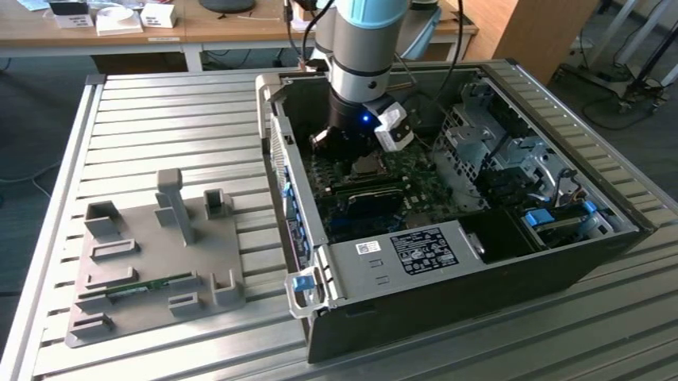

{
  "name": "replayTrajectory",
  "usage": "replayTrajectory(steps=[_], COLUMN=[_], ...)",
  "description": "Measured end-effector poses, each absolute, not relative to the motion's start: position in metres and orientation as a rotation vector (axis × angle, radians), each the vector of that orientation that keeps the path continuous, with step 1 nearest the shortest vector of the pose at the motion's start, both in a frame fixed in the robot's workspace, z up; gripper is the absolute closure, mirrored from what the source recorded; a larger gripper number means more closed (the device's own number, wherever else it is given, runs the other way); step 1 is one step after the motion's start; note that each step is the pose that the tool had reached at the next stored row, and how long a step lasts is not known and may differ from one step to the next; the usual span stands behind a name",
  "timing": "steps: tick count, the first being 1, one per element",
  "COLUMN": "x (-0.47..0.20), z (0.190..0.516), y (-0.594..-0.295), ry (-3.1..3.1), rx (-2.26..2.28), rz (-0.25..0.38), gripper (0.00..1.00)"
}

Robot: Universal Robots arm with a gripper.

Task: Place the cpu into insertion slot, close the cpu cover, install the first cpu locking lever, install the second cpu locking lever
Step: 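Install the second cpu locking lever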

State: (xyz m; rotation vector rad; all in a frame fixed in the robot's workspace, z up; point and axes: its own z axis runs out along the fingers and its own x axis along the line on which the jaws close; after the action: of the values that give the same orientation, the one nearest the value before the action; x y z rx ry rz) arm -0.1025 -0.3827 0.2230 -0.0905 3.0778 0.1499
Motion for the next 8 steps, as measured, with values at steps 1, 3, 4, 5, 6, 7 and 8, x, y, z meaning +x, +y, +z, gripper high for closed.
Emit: replayTrajectory(steps=[1,3,4,5,6,7,8], x=[-0.102,-0.1,-0.099,-0.097,-0.094,-0.091,-0.089], z=[0.223,0.223,0.223,0.223,0.223,0.223,0.223], y=[-0.383,-0.382,-0.382,-0.382,-0.381,-0.381,-0.381], ry=[3.078,3.078,3.078,3.078,3.078,3.078,3.078], rx=[-0.09,-0.09,-0.09,-0.09,-0.09,-0.09,-0.09], rz=[0.15,0.15,0.15,0.15,0.15,0.15,0.15], gripper=[0.89,0.89,0.89,0.89,0.89,0.89,0.89])
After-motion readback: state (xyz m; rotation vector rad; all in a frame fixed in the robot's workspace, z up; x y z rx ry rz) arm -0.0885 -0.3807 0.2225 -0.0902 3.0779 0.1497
